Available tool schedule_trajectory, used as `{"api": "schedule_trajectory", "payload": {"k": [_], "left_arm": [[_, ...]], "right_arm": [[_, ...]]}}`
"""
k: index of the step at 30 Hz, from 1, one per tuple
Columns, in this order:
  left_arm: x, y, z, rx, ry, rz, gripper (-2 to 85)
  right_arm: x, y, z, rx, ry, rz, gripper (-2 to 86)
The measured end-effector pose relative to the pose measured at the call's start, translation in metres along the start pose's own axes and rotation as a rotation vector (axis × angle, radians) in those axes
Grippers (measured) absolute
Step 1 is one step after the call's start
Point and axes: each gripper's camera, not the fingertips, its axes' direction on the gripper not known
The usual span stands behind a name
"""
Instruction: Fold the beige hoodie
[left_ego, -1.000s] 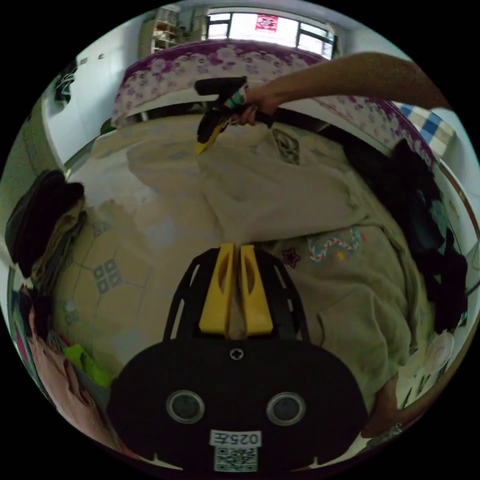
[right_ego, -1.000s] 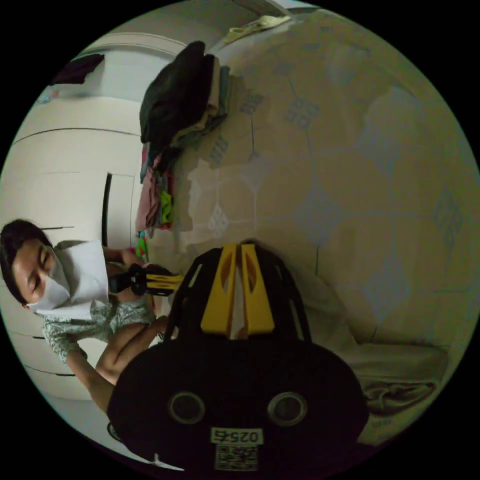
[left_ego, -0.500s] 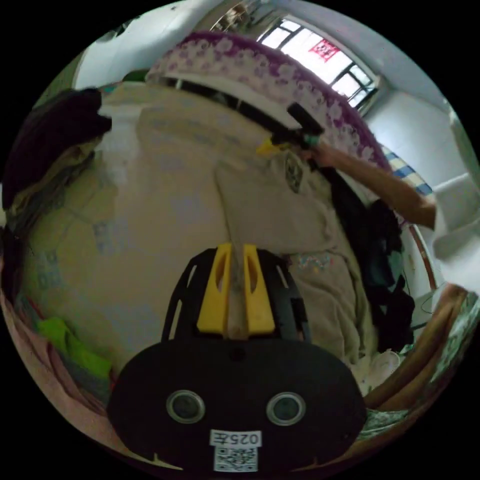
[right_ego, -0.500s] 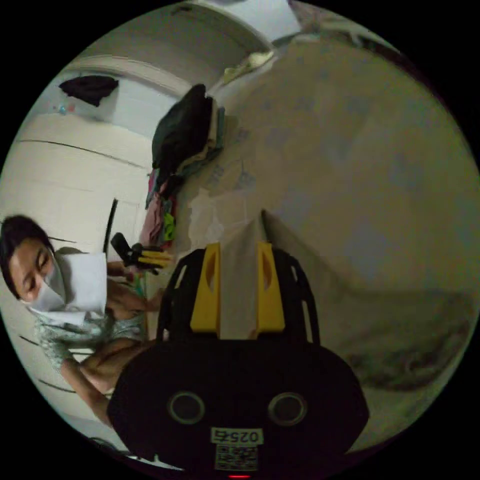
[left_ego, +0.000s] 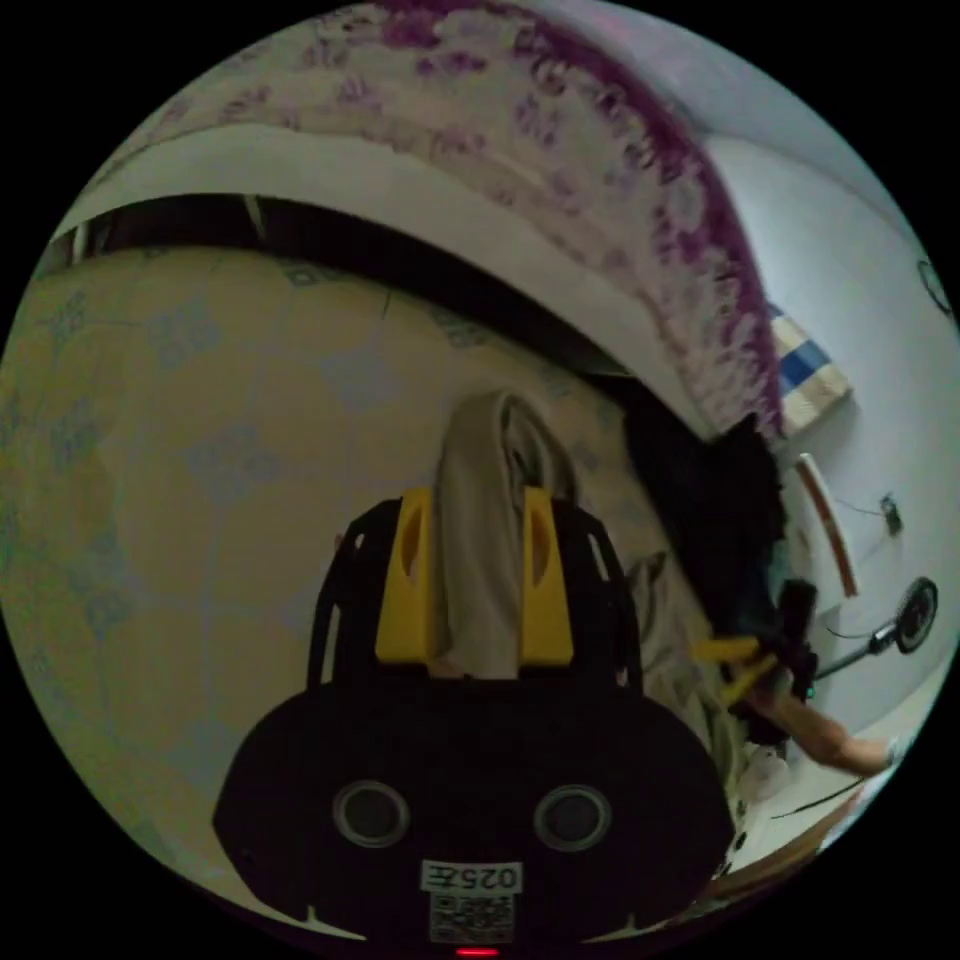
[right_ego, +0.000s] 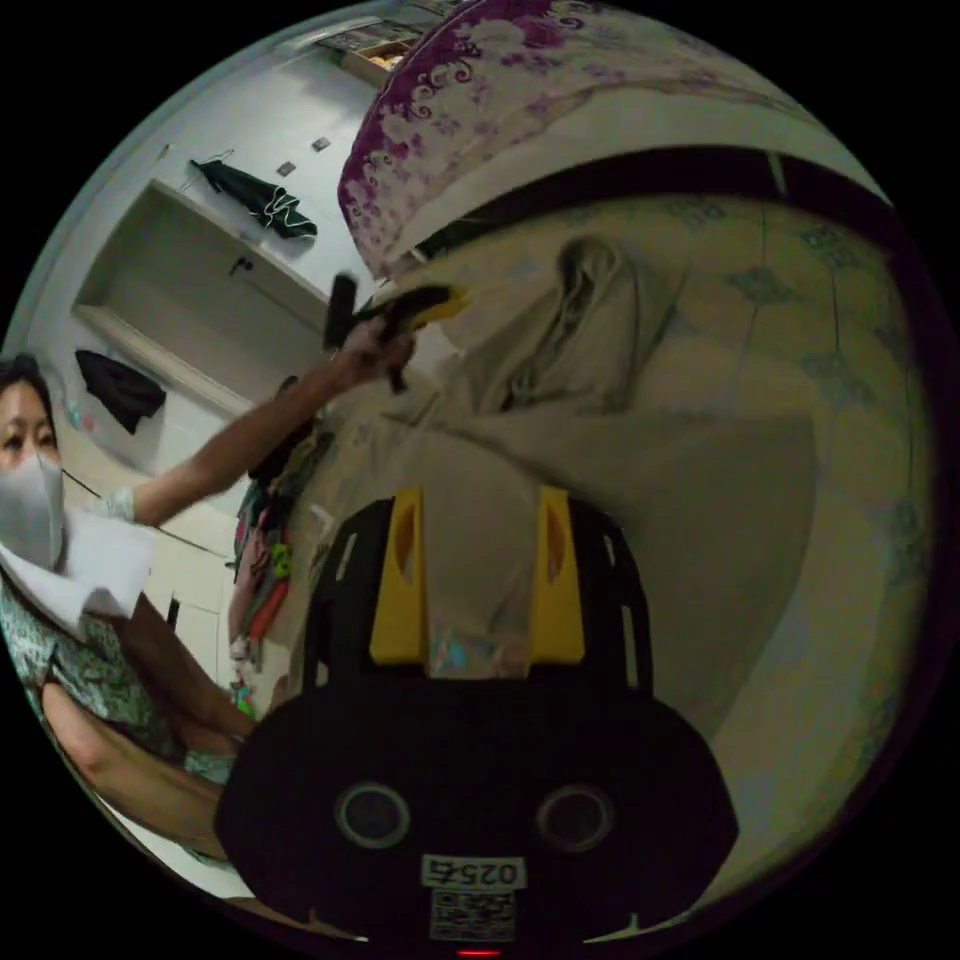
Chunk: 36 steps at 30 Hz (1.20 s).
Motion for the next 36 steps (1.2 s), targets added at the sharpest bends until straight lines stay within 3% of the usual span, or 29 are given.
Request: {"api": "schedule_trajectory", "payload": {"k": [3, 6, 9, 11, 15, 16, 20, 21, 23, 25, 27, 30, 34, 36], "left_arm": [[0.021, -0.043, 0.041, -0.08, -0.127, 0.011, 12.4], [0.033, -0.063, 0.07, -0.069, -0.06, -0.085, 12.6], [0.056, -0.071, 0.105, -0.211, -0.258, 0.036, 11.5], [0.071, -0.067, 0.113, -0.192, -0.428, 0.12, 6.4], [0.087, -0.075, 0.104, -0.175, -0.43, 0.095, -1.1], [0.095, -0.076, 0.097, -0.146, -0.449, 0.131, -1.2], [0.177, -0.005, -0.033, 0.376, -0.356, 0.433, -1.1], [0.2, 0.051, -0.069, 0.43, -0.331, 0.623, -0.6], [0.212, 0.141, -0.104, 0.368, -0.268, 0.735, 1.4], [0.193, 0.22, -0.118, 0.209, -0.179, 0.565, 3.6], [0.154, 0.309, -0.132, 0.06, -0.074, 0.252, 4.4], [0.123, 0.365, -0.163, 0.117, -0.047, -0.034, 4.4], [0.1, 0.335, -0.186, 0.145, -0.037, -0.12, 5.8], [0.058, 0.291, -0.181, 0.092, 0.051, -0.266, 5.8]], "right_arm": [[-0.02, 0.071, -0.034, -0.006, -0.076, 0.054, 16.2], [-0.041, 0.131, -0.077, 0.064, -0.088, 0.146, 15.6], [-0.057, 0.175, -0.113, 0.054, -0.114, 0.207, 14.5], [-0.066, 0.196, -0.134, 0.063, -0.09, 0.241, 14.2], [-0.073, 0.233, -0.162, 0.057, -0.093, 0.304, 13.3], [-0.073, 0.236, -0.163, 0.042, -0.089, 0.306, 13.2], [-0.077, 0.245, -0.18, 0.024, -0.137, 0.285, 13.4], [-0.08, 0.247, -0.191, 0.077, -0.151, 0.281, 13.4], [-0.082, 0.251, -0.204, 0.149, -0.2, 0.311, 13.9], [-0.083, 0.255, -0.21, 0.198, -0.226, 0.323, 14.8], [-0.078, 0.248, -0.207, 0.17, -0.206, 0.306, 17.6], [-0.063, 0.214, -0.207, 0.149, -0.257, 0.271, 19.5], [-0.051, 0.15, -0.213, 0.108, -0.276, 0.245, 18.5], [-0.046, 0.113, -0.214, 0.103, -0.291, 0.288, 17.1]]}}
